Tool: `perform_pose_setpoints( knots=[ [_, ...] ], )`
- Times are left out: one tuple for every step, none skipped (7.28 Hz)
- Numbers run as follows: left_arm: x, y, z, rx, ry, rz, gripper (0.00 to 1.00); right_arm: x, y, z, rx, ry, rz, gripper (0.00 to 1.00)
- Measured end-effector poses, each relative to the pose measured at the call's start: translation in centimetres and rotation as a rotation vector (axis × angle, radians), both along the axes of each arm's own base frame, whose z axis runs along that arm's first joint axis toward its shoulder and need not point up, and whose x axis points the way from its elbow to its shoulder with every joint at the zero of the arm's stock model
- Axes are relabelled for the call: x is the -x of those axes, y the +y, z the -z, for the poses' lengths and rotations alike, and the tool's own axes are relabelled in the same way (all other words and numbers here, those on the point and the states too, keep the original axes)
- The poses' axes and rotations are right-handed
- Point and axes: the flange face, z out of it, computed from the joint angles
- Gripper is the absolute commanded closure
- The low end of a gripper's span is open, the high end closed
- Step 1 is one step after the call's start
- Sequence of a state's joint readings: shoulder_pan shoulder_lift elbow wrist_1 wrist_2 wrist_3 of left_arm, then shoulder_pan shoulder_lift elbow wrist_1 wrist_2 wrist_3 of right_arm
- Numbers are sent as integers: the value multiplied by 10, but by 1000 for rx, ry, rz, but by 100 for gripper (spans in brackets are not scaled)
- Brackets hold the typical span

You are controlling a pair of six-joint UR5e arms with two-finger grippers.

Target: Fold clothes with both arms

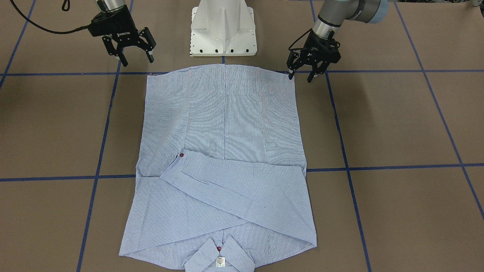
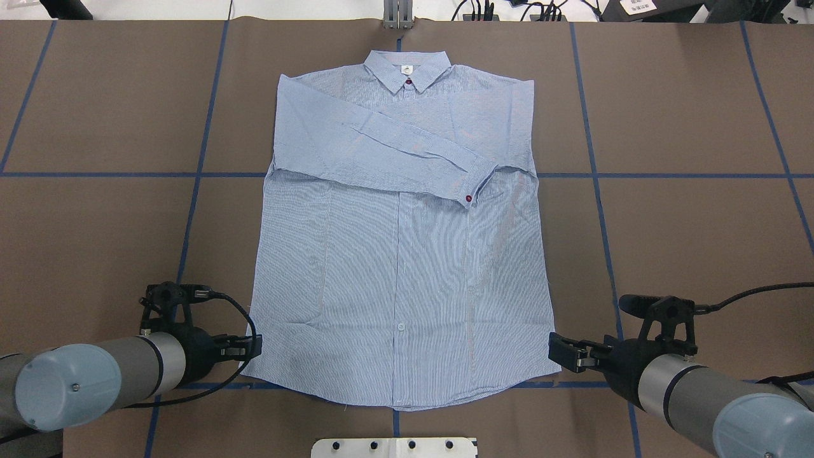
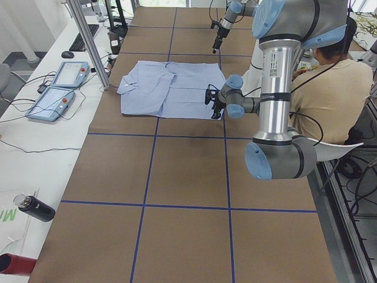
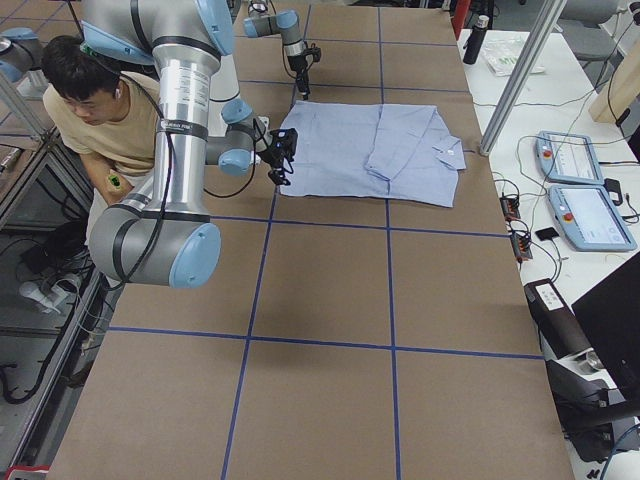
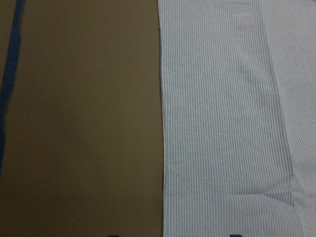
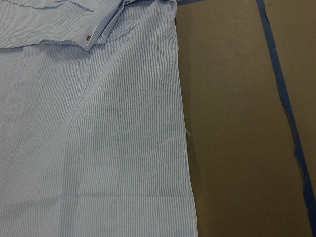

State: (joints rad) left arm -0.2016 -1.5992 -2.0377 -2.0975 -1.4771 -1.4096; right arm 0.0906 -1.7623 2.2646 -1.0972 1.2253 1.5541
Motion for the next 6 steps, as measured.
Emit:
perform_pose_setpoints(
  knots=[
    [-8,3,4,4,-23,-8,46,1,0,-2,-1,3,-3,0],
    [-12,6,4,7,-40,-17,47,1,-1,-2,-1,3,-5,0],
    [-15,10,1,9,-51,-25,47,0,-1,-2,-2,4,-6,0],
    [-16,12,-1,10,-58,-29,47,0,-1,-3,-2,4,-6,0],
    [-17,12,-2,11,-60,-31,47,0,-1,-3,-2,4,-7,0],
    [-17,12,-2,12,-61,-31,47,0,-1,-3,-3,6,-8,0]
  ],
)
